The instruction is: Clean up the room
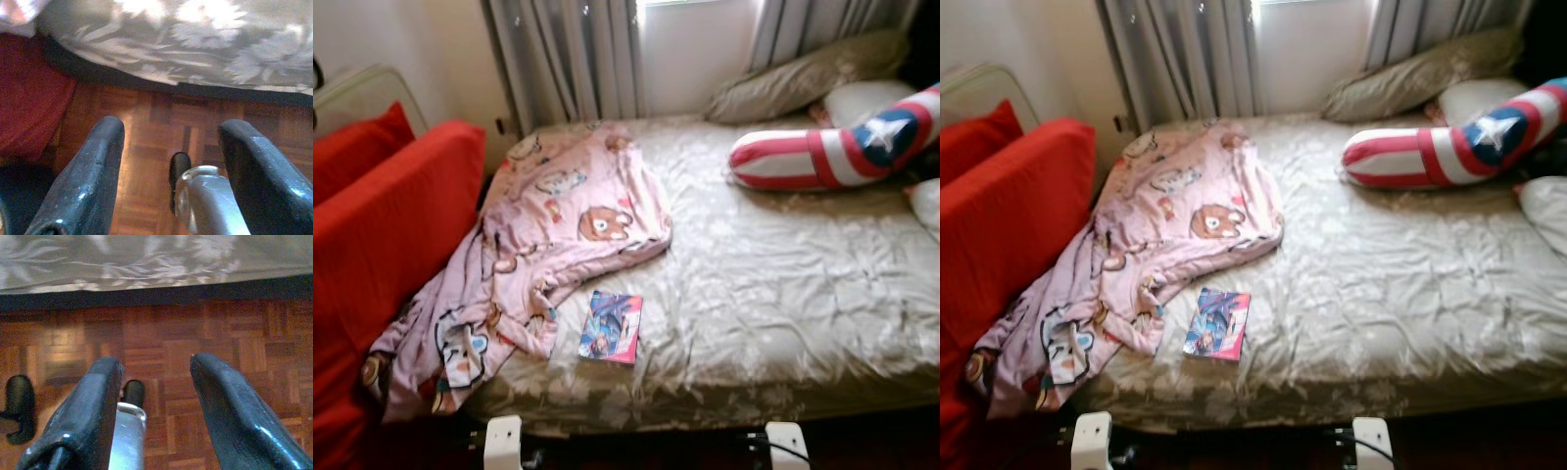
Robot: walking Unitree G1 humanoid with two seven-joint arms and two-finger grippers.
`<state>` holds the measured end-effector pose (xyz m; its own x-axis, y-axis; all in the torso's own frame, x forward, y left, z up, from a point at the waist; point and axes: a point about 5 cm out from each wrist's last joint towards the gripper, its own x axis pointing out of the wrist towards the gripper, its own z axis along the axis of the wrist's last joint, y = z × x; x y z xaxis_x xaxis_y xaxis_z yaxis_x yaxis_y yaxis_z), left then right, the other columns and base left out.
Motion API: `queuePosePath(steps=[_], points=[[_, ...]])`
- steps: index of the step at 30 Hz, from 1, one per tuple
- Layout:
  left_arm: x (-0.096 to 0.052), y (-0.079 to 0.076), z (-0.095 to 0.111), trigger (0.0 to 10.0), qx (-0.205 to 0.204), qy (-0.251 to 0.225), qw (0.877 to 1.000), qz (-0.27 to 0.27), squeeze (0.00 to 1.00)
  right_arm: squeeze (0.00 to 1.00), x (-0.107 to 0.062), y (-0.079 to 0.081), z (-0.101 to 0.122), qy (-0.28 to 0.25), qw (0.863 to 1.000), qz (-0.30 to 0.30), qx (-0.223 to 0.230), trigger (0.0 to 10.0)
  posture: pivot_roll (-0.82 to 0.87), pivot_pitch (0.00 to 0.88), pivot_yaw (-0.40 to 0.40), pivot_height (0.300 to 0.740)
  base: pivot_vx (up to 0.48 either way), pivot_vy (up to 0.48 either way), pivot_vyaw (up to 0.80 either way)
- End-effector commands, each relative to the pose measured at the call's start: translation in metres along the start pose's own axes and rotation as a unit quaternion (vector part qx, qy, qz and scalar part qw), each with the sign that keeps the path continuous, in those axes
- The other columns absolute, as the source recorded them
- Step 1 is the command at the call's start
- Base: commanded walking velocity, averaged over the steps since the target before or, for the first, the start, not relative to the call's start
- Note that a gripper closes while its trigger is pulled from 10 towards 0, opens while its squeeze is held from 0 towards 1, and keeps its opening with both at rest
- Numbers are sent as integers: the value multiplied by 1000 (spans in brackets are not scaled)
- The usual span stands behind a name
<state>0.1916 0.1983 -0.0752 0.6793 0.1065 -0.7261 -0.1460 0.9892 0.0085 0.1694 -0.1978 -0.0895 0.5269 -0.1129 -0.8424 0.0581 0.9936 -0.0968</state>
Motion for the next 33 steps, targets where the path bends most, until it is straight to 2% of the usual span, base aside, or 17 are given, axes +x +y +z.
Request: queuePosePath(steps=[1, 8, 22, 33], points=[[-2, 8, -5, 10000, 6, 7, 1000, 10, 0, 0, 1, 9, 6, -8, 1000, 11, 3, 10000, 47, 0, 39, 740, 0, 352, 0], [-2, 8, -4, 10000, 6, 7, 1000, 11, 0, 0, 1, 9, 6, -9, 1000, 13, 4, 10000, 47, 0, 39, 740, 0, 326, 0], [-1, 10, -2, 10000, 6, 1, 1000, 17, 0, 0, 1, 12, 8, -11, 1000, 22, 0, 10000, 52, 0, 36, 740, 0, 0, 0], [-1, 11, -1, 10000, 4, 2, 1000, 15, 0, 0, 1, 16, 9, -14, 999, 32, 2, 10000, 53, 0, 37, 740, 0, 0, 749]])
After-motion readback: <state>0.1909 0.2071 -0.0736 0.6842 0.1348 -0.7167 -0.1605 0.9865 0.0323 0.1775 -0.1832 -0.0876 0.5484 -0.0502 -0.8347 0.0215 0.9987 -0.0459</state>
